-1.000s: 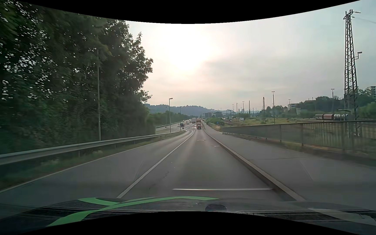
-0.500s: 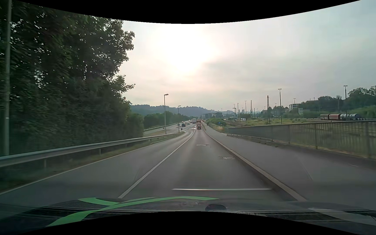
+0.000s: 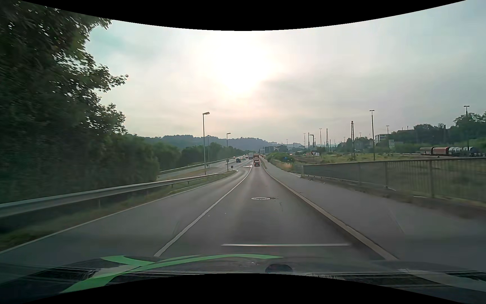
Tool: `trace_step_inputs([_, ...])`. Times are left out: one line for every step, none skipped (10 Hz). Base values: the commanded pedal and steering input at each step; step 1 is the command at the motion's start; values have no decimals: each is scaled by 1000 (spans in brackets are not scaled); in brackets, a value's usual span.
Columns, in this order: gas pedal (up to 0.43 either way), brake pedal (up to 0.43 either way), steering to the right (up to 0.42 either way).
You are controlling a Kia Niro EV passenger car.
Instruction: Follow the waypoints while adhering to traffic rules and regulations
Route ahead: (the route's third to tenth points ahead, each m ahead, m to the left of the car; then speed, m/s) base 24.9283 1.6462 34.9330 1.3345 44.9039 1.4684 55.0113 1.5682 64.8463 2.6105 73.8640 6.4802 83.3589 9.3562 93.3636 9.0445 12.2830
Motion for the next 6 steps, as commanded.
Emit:
trace_step_inputs([98, 0, -1])
trace_step_inputs([98, 0, 0])
trace_step_inputs([98, 0, 0])
trace_step_inputs([98, 0, 0])
trace_step_inputs([98, 0, -1])
trace_step_inputs([98, 0, -1])
